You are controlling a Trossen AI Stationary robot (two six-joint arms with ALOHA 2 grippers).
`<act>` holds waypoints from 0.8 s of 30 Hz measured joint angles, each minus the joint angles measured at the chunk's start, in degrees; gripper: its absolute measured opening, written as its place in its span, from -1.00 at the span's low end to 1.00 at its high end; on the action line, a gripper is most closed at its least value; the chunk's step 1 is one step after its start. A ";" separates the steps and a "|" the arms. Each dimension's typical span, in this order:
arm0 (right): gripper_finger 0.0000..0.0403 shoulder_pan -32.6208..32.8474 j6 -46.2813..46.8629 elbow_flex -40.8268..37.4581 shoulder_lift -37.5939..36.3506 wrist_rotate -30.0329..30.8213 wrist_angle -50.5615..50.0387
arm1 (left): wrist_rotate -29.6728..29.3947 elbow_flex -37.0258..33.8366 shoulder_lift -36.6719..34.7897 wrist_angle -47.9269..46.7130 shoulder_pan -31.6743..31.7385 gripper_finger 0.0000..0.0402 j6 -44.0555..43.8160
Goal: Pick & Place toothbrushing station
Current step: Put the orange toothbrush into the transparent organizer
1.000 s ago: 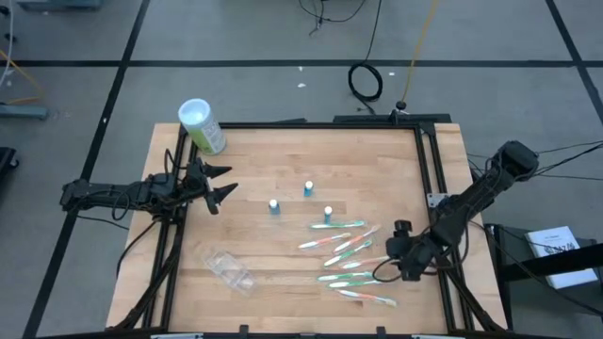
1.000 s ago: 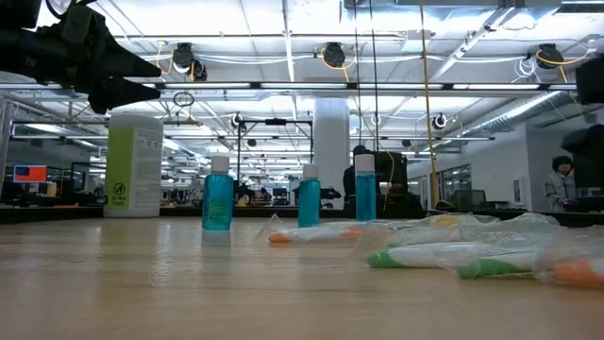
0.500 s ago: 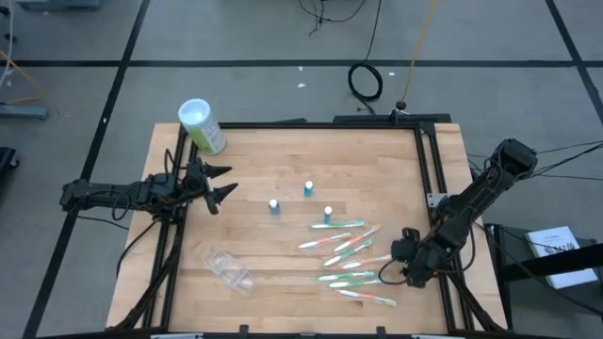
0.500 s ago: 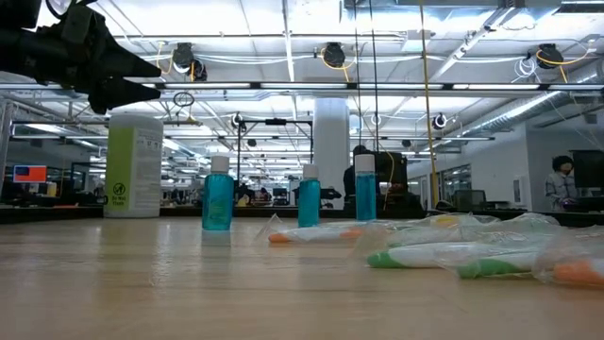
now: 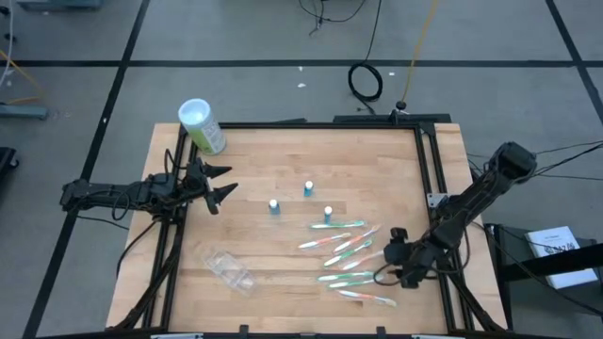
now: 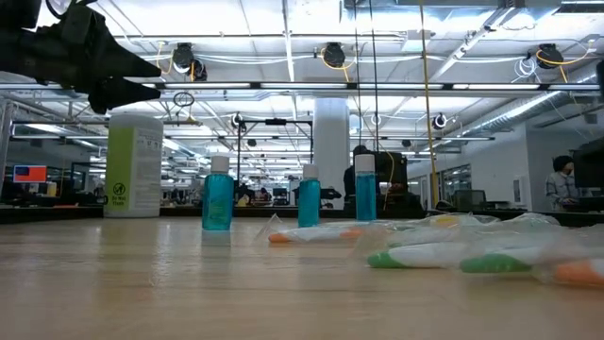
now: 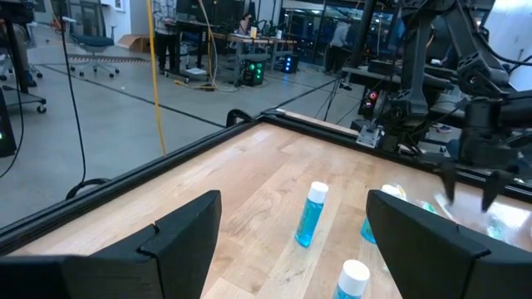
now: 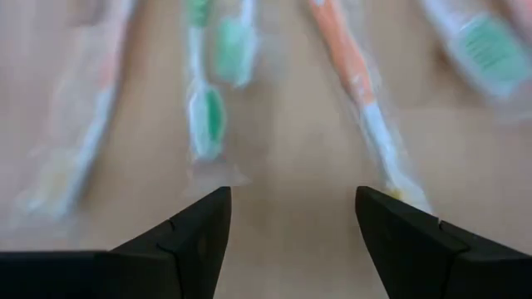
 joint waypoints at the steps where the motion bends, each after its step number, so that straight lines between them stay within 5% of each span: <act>1: 0.24 -0.77 -0.82 0.01 0.44 0.64 -0.34 | -0.01 0.00 -0.01 0.00 0.02 0.53 0.00; 17: 0.24 -13.25 -14.53 0.04 3.05 23.88 -2.92 | 0.01 0.01 0.00 0.00 0.02 0.53 0.00; 24: 0.24 -19.77 -8.50 0.04 2.76 28.01 -0.42 | 0.01 0.02 0.01 0.00 0.02 0.53 0.00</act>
